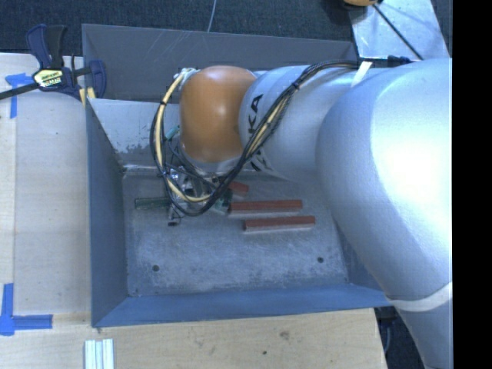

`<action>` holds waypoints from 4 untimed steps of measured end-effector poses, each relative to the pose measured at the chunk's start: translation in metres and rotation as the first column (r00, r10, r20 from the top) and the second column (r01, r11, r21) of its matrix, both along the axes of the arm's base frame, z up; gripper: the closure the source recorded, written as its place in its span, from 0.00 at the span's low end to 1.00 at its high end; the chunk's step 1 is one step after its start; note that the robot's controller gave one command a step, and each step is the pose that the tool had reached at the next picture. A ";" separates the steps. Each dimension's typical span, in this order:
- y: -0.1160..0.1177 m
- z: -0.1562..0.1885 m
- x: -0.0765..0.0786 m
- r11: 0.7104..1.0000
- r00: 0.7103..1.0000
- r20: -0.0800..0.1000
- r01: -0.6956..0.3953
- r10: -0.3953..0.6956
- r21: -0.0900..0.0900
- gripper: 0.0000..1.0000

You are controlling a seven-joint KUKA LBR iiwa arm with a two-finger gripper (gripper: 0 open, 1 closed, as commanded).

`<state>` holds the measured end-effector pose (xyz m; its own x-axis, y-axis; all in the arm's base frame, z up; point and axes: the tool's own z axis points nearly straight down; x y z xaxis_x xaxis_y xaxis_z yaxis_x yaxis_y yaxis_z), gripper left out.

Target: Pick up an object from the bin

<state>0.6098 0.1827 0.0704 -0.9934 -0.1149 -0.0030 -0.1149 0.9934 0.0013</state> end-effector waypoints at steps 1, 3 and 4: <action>0.000 0.000 0.000 1.000 1.000 0.000 0.000 0.000 0.000 1.00; 0.000 0.000 0.000 1.000 1.000 -0.001 0.001 -0.001 0.000 1.00; 0.000 0.000 0.000 1.000 1.000 -0.001 0.001 -0.001 0.000 1.00</action>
Offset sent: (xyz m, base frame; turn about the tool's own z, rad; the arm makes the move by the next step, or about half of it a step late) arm 0.0000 0.0000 0.0000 0.0000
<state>0.6098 0.1825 0.0703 -0.9935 -0.1135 -0.0022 -0.1135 0.9935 0.0015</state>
